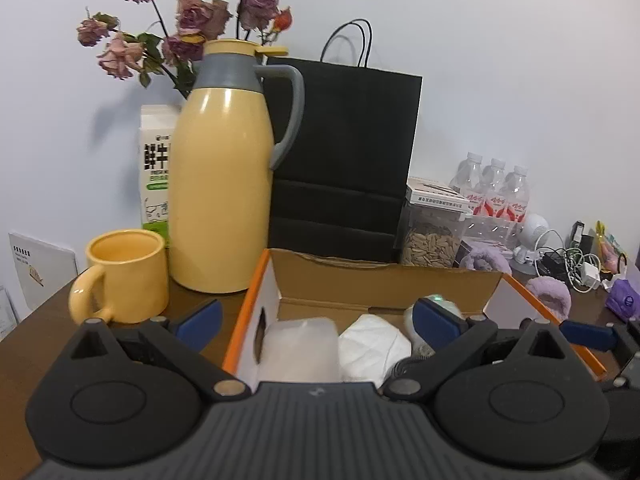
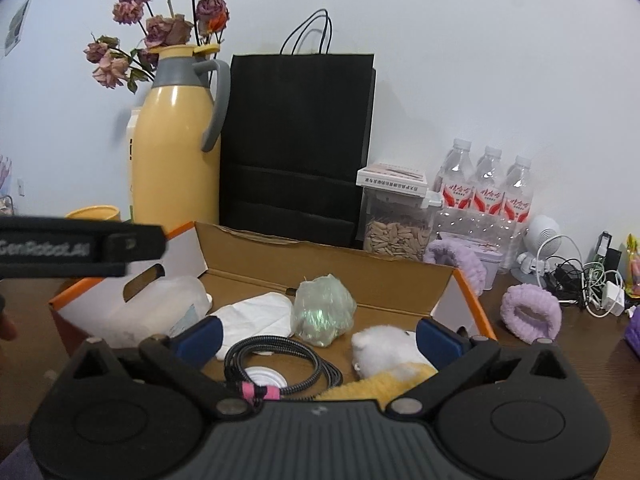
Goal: Organize objects
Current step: 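Lower the container into the box with the left tool while the right tool drops the mesh bag in, then close the right tool on the small yellow block beside the box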
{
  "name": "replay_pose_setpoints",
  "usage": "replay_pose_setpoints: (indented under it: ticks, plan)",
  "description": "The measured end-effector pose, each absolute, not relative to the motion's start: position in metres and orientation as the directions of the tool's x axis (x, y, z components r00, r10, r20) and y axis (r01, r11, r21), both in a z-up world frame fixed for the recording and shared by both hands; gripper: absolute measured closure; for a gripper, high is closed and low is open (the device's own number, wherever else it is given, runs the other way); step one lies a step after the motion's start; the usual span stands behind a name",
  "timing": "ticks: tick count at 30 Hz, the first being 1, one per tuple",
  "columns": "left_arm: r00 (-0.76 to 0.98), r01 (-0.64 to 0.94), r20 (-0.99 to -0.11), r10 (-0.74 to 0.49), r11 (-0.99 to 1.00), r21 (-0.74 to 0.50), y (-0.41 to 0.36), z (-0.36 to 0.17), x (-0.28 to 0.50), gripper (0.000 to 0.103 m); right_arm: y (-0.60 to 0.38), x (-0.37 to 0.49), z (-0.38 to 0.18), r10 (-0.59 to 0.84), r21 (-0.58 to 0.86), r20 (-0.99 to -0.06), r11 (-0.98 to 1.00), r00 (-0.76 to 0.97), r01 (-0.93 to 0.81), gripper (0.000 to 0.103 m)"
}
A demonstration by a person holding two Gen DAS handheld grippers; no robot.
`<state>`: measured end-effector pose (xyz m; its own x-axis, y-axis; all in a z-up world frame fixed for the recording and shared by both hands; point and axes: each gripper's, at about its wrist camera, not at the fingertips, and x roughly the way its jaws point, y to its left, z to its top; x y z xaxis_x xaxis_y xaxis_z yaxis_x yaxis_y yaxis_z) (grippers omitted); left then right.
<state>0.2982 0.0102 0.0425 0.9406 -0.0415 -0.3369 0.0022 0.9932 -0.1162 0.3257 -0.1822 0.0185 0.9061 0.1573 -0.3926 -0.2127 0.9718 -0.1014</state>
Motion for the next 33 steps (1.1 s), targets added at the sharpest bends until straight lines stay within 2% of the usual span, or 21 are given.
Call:
replay_pose_setpoints:
  ticks: [4, 16, 21, 24, 27, 29, 31, 33]
  plan:
    - [0.944, 0.007, -0.328, -0.038, 0.995, -0.095, 0.02, 0.037, 0.275, 0.0, -0.19, 0.302, 0.019, 0.172, -0.109, -0.374, 0.968, 0.912, -0.227, 0.0]
    - [0.898, 0.048, -0.438, -0.049, 0.999, -0.014, 0.017, 0.015, 0.241, 0.0, -0.192, 0.251, 0.004, 0.216, -0.144, -0.403, 0.945, 0.89, -0.294, 0.0]
    - [0.882, 0.04, -0.469, -0.046, 0.999, -0.023, 0.024, 0.007, 0.228, 0.0, -0.191, 0.235, -0.004, 0.245, -0.136, -0.445, 0.932, 0.861, -0.336, 0.007]
    - [0.872, 0.029, -0.488, -0.036, 0.999, -0.021, 0.028, 0.002, 0.222, 0.0, -0.189, 0.227, -0.01, 0.264, -0.13, -0.468, 0.923, 0.843, -0.361, 0.018]
    - [0.858, 0.023, -0.513, -0.023, 1.0, -0.008, 0.03, -0.003, 0.218, 0.0, -0.186, 0.226, -0.015, 0.284, -0.117, -0.5, 0.914, 0.818, -0.389, 0.035]
    - [0.851, 0.016, -0.526, -0.01, 1.0, 0.006, 0.03, -0.006, 0.215, 0.0, -0.184, 0.227, -0.017, 0.292, -0.109, -0.518, 0.91, 0.804, -0.401, 0.051]
    - [0.85, 0.017, -0.526, -0.012, 1.0, 0.004, 0.031, -0.006, 0.213, 0.0, -0.184, 0.229, -0.019, 0.3, -0.094, -0.531, 0.909, 0.792, -0.407, 0.062]
    - [0.853, 0.016, -0.521, -0.015, 1.0, -0.003, 0.033, -0.005, 0.212, 0.0, -0.184, 0.232, -0.02, 0.299, -0.083, -0.54, 0.911, 0.787, -0.403, 0.066]
